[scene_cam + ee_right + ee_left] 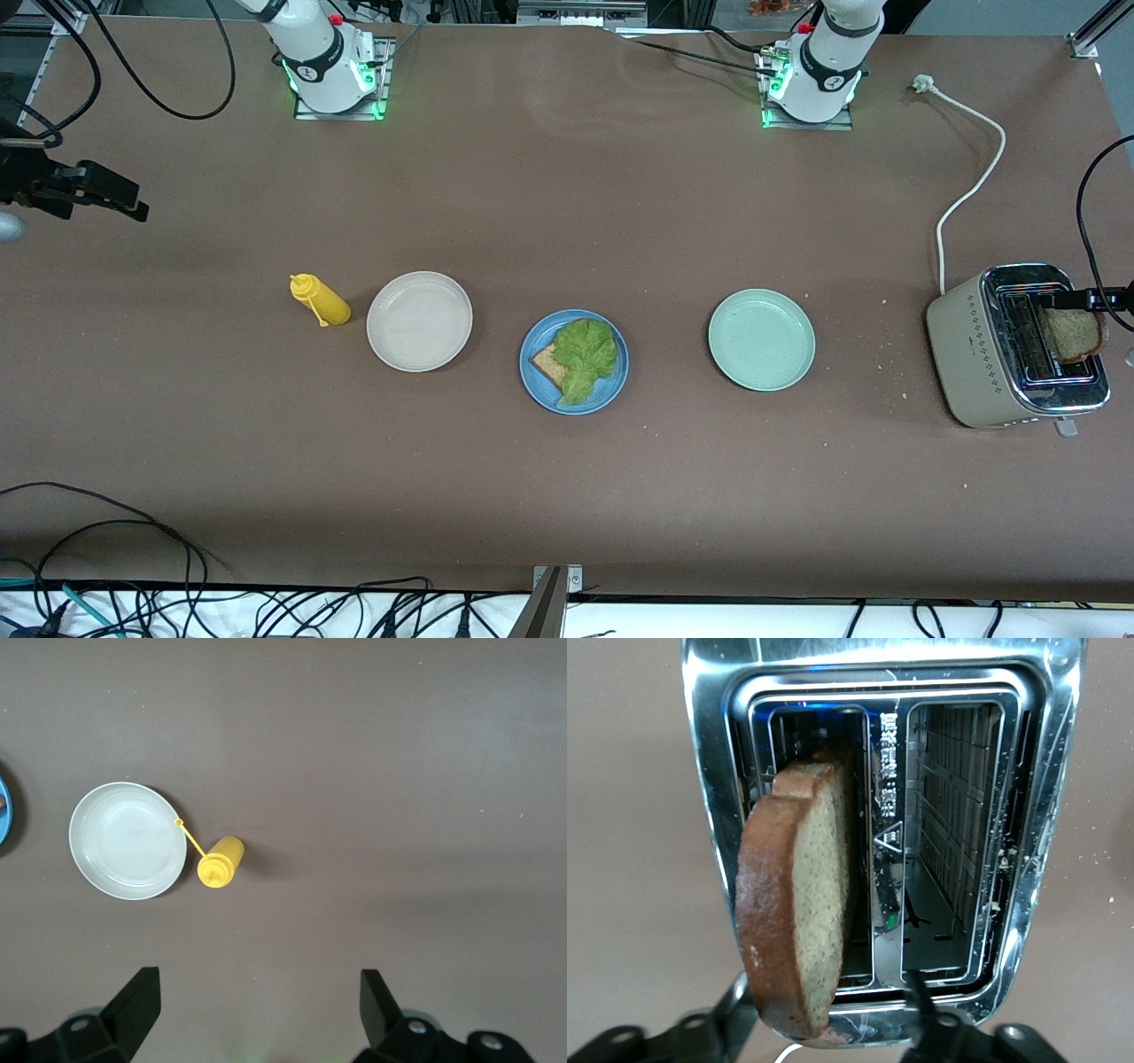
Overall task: Make sandwich in blue plate with both arms
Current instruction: 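Close the left gripper on the toasted bread slice in the toaster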
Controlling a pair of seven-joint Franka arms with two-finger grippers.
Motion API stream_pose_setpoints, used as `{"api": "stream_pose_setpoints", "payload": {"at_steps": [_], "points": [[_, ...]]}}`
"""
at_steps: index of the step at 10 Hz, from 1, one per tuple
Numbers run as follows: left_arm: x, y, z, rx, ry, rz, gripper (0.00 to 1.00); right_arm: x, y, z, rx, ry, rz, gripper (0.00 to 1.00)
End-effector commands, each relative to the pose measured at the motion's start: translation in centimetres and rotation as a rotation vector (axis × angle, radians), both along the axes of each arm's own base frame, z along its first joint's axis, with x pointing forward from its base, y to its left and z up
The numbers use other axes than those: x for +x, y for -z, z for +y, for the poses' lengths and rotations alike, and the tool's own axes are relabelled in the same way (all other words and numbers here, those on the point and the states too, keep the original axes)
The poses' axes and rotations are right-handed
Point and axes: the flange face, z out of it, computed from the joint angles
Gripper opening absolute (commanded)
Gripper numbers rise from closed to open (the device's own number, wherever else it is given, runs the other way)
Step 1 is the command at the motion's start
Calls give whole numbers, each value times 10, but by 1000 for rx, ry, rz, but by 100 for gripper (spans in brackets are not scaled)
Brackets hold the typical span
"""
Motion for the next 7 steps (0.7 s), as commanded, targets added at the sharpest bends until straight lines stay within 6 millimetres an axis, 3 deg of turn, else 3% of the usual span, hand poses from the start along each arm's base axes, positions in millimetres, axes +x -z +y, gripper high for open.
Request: {"api": "stream_pose_setpoints", "payload": {"at_steps": [1,2,3,4,7], "points": [[9,-21,4,-25,68,-58,58,2,-8,-3,-8,3,3,100],[8,-21,9,-24,75,-67,51,2,-9,-5,-7,6,-2,100],[9,-21,13,-20,86,-84,16,3,-9,-4,-6,6,-5,100],[9,-22,13,-19,90,-85,0,3,-9,-3,-6,5,-5,100],[11,-25,10,-20,97,-96,0,4,-6,-4,-6,4,4,100]]}}
